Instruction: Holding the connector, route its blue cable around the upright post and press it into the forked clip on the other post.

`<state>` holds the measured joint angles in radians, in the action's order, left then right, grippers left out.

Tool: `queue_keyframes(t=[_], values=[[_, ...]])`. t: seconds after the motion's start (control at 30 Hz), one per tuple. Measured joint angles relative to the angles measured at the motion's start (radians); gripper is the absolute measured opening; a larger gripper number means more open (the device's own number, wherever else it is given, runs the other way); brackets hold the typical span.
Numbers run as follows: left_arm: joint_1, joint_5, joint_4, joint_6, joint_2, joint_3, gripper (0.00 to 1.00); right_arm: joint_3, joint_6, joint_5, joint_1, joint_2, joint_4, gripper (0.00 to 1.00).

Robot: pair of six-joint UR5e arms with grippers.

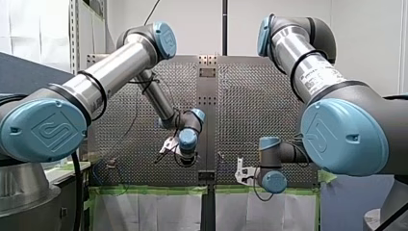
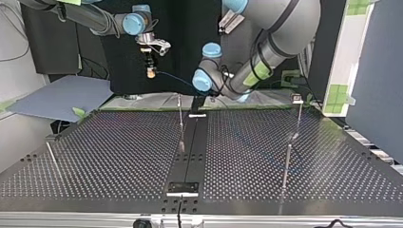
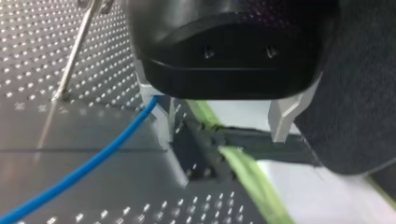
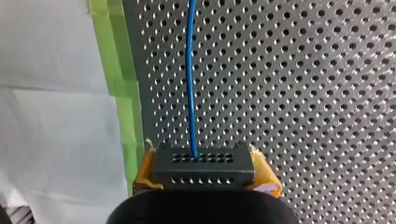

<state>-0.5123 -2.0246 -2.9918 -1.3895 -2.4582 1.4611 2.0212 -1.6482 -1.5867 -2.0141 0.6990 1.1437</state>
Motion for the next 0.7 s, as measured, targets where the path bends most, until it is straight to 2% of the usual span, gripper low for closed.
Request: queue_keyframes(t=[0.3, 0.7], values=[[-0.006, 0.056, 0.050, -0.070, -0.010, 0.034, 1.00, -0.009, -0.016, 0.069, 0.005, 0.000, 0.009, 0.00], [-0.009, 0.137, 0.142, -0.168, -0.010, 0.093, 1.00, -0.012, -0.017, 0.082, 0.015, 0.000, 0.005, 0.00]])
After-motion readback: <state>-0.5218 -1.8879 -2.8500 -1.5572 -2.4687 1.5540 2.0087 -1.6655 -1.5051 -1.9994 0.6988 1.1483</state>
